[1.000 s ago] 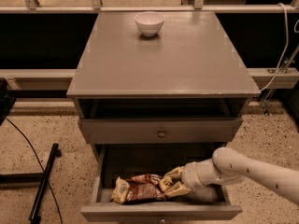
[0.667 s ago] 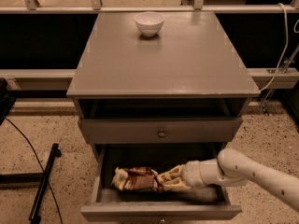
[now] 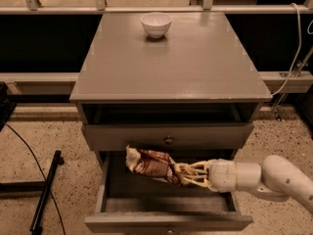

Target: Pick brown chip bag from middle drawer and place on counter

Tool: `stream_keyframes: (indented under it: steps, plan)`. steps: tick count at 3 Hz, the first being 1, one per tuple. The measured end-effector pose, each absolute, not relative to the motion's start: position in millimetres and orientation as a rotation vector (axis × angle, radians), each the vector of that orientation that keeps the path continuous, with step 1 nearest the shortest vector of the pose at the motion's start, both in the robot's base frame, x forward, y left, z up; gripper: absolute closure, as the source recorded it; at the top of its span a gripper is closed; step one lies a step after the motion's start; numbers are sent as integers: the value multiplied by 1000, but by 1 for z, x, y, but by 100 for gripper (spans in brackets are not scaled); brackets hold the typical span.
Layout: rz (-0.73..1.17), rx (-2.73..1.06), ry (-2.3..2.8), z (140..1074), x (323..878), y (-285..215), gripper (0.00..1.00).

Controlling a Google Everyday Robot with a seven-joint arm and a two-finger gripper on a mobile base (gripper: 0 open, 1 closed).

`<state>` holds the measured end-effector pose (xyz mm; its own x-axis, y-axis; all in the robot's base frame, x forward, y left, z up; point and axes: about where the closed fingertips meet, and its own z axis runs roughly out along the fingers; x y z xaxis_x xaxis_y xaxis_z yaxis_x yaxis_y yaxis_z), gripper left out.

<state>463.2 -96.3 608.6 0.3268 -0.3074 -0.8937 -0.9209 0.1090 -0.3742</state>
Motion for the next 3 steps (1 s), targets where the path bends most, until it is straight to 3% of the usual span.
stream_keyframes:
  steps: [3]
  plan:
    - [390, -1622, 729, 843, 436, -116, 100]
